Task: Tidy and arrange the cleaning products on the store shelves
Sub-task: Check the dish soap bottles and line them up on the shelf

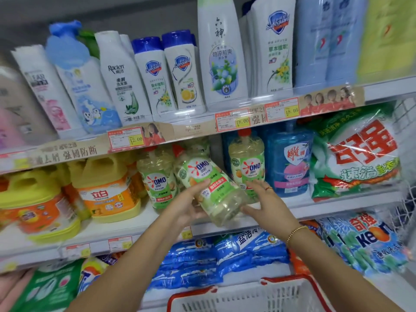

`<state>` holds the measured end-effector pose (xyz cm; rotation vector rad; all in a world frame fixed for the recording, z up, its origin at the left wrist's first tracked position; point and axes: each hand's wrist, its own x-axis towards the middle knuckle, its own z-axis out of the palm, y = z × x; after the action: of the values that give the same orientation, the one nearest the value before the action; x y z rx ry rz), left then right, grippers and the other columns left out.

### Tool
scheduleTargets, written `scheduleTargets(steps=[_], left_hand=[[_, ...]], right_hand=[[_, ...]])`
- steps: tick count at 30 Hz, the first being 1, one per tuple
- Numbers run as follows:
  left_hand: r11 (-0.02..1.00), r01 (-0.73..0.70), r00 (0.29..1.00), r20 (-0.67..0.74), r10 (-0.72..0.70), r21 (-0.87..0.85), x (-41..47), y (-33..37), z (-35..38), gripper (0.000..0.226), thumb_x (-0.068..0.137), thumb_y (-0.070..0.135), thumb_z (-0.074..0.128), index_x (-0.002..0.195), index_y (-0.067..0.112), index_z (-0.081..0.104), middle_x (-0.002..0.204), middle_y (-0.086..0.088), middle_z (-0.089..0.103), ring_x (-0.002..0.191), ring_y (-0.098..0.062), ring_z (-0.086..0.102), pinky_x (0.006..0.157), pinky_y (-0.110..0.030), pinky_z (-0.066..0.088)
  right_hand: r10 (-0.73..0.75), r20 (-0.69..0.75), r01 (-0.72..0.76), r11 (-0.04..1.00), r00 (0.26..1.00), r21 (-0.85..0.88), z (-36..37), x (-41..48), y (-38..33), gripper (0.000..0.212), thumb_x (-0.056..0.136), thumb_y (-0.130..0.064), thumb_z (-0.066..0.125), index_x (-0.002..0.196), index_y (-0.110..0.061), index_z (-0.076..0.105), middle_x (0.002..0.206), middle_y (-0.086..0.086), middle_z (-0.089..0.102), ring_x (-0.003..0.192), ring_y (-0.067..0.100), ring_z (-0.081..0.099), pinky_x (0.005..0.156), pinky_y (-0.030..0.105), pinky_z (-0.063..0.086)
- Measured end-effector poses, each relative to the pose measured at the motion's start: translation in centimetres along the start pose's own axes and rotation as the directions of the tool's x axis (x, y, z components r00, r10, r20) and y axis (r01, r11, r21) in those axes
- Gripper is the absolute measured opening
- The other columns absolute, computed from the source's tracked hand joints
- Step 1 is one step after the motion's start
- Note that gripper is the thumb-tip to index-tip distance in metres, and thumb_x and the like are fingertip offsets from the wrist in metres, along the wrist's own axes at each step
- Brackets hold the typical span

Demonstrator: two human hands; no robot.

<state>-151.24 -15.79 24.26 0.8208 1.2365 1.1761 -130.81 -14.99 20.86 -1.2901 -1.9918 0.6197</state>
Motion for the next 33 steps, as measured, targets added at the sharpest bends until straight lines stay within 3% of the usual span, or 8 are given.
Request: scheduleTargets(steps=[2, 4, 7, 11, 16, 24, 29, 33], left_hand=[[0.999, 0.042, 0.998, 0.037, -0.042, 0.01, -2.2, -1.4, 0.1, 0.044, 0.065, 0.025, 0.074, 0.105, 0.011, 0.062, 0.094, -0.008, 0.072, 0.092, -0.027, 0.067, 0.08, -0.047, 0.055], [0.997, 0.057, 0.996, 0.067, -0.061, 0.059, -4.2, -3.0, -0.3, 0.043, 0.064, 0.021, 0.075, 0.105, 0.01, 0.063, 0.089, -0.007, 0.075, 0.09, -0.026, 0.068, 0.078, -0.046, 0.056], [0.983, -0.003, 0.998, 0.061, -0.008, 0.185, -6.6, -5.6, -0.4, 0.063, 0.058, 0.016, 0.087, 0.115, 0.01, 0.061, 0.1, -0.008, 0.074, 0.095, -0.028, 0.07, 0.077, -0.042, 0.057], [0.938, -0.178, 0.984, 0.05, 0.171, 0.297, -8.7, -7.4, -0.5, 0.069, 0.053, 0.005, 0.091, 0.112, 0.019, 0.059, 0.102, -0.002, 0.074, 0.098, -0.023, 0.069, 0.079, -0.038, 0.058], [0.863, -0.359, 0.933, 0.145, 0.328, 0.356, -11.2, -6.5, -0.1, 0.076, 0.052, -0.001, 0.09, 0.115, 0.025, 0.057, 0.109, 0.003, 0.071, 0.097, -0.014, 0.069, 0.077, -0.031, 0.058], [0.828, -0.504, 0.863, 0.115, 0.492, 0.244, -14.6, -4.4, 0.1, 0.079, 0.038, 0.02, 0.092, 0.109, 0.028, 0.057, 0.103, 0.007, 0.073, 0.097, -0.014, 0.069, 0.075, -0.027, 0.056], [0.8, -0.597, 0.8, 0.128, 0.587, 0.061, -16.2, -3.3, -0.5, 0.086, 0.044, 0.024, 0.086, 0.123, 0.012, 0.054, 0.111, -0.007, 0.071, 0.103, -0.024, 0.068, 0.079, -0.035, 0.057], [0.802, -0.592, 0.8, 0.055, 0.597, -0.083, -17.2, -2.6, -0.4, 0.078, 0.045, 0.027, 0.085, 0.117, 0.019, 0.056, 0.107, 0.001, 0.072, 0.099, -0.017, 0.069, 0.072, -0.032, 0.057]], right_hand=[[0.016, 0.195, -0.034, 0.995, 0.981, 0.089, -1.0, -2.0, -0.3, 0.066, 0.084, -0.025, 0.071, 0.142, -0.028, 0.038, 0.142, -0.006, 0.042, 0.119, 0.005, 0.047, 0.098, 0.018, 0.037], [0.013, 0.474, -0.159, 0.95, 0.88, 0.27, -1.9, -4.3, -0.3, 0.064, 0.08, -0.016, 0.075, 0.132, -0.034, 0.042, 0.125, -0.012, 0.056, 0.099, 0.001, 0.062, 0.085, 0.017, 0.049], [0.004, 0.592, -0.176, 0.956, 0.806, 0.234, -2.0, -6.5, -0.5, 0.072, 0.073, -0.017, 0.081, 0.127, -0.041, 0.04, 0.122, -0.011, 0.057, 0.103, 0.008, 0.064, 0.085, 0.022, 0.053], [0.011, 0.457, -0.125, 0.968, 0.889, 0.219, -0.3, -7.4, -1.1, 0.063, 0.071, -0.023, 0.083, 0.118, -0.04, 0.045, 0.12, -0.013, 0.061, 0.113, 0.007, 0.057, 0.094, 0.028, 0.05], [-0.018, 0.247, -0.048, 0.964, 0.969, 0.261, -0.4, -9.3, -2.1, 0.076, 0.06, -0.026, 0.088, 0.122, -0.038, 0.046, 0.114, -0.015, 0.064, 0.107, 0.005, 0.06, 0.093, 0.036, 0.052], [-0.165, -0.02, 0.158, 0.896, 0.986, 0.414, -1.9, -12.6, -5.4, 0.082, 0.066, -0.031, 0.081, 0.139, -0.037, 0.042, 0.123, -0.022, 0.061, 0.115, -0.002, 0.056, 0.099, 0.022, 0.045], [-0.367, -0.25, 0.397, 0.914, 0.896, 0.083, -0.4, -14.2, -6.9, 0.097, 0.067, -0.039, 0.083, 0.145, -0.042, 0.025, 0.144, -0.02, 0.038, 0.133, -0.005, 0.034, 0.107, 0.013, 0.031], [-0.45, -0.316, 0.44, 0.892, 0.835, -0.106, 1.7, -13.8, -7.6, 0.113, 0.065, -0.04, 0.082, 0.147, -0.047, 0.005, 0.156, -0.006, 0.016, 0.144, 0.006, 0.016, 0.112, 0.02, 0.023]])
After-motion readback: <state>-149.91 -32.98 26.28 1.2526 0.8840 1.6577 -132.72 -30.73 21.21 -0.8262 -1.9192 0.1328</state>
